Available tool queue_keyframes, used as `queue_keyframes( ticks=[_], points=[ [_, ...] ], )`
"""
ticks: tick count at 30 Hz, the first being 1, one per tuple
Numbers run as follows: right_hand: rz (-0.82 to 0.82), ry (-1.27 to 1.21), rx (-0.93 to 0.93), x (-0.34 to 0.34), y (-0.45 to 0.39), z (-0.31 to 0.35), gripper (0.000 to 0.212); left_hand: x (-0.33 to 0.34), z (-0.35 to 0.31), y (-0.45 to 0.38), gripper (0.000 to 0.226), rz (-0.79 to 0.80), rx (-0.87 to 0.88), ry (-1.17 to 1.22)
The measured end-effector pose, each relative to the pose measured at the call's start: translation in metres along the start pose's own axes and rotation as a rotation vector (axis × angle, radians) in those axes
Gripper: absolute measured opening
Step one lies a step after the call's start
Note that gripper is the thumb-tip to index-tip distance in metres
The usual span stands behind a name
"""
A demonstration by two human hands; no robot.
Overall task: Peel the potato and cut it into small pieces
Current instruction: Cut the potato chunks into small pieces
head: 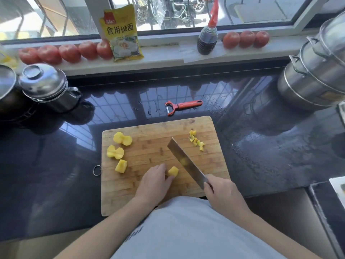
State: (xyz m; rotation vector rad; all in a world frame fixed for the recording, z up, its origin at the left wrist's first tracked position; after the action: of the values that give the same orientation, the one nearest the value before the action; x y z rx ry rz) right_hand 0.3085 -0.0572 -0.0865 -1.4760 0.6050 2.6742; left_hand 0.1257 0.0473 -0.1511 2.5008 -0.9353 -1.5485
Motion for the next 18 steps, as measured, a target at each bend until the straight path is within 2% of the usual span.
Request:
queue_keyframes(
  ticks=[3, 6, 8, 9, 11, 14, 18],
  points=[
    [-0.003, 0.082, -0.048, 0.007, 0.001, -0.003, 0.019, 0.006, -0.004, 0.004, 0.018, -0.062, -0.178, 0.125],
    [-0.088, 0.111, -0.146, 0.008, 0.003, -0.002, 0.022, 0.017, 0.011, -0.002, 0.017, -0.096, -0.378, 0.356],
    [-0.104, 0.164, -0.201, 0.01, 0.004, -0.002, 0.013, 0.028, 0.021, -0.007, 0.016, -0.117, -0.474, 0.509],
    [-0.112, 0.202, -0.229, 0.011, 0.004, -0.003, 0.02, 0.034, 0.025, -0.009, 0.018, -0.13, -0.508, 0.568],
    [-0.135, 0.242, -0.285, 0.013, 0.007, -0.002, 0.027, 0.043, 0.028, -0.011, 0.019, -0.14, -0.536, 0.639],
    [-0.182, 0.257, -0.343, 0.013, 0.009, -0.001, 0.026, 0.056, 0.033, -0.015, 0.02, -0.151, -0.538, 0.681],
    [-0.19, 0.271, -0.377, 0.018, 0.009, -0.004, 0.024, 0.065, 0.036, -0.015, 0.009, -0.161, -0.521, 0.712]
  ],
)
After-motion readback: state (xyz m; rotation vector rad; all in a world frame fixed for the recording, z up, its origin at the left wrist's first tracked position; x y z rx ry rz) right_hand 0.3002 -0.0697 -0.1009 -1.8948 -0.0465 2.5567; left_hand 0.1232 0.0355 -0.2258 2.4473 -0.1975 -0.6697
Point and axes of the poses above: each hand's wrist, its own y-axis away from the middle knuckle, its own x-axis out of the palm, z = x × y, the point moved 6 cm from there along -y, towards the middle knuckle, and after that the axes turned 1 degree about -z, right-handed, at the moved point
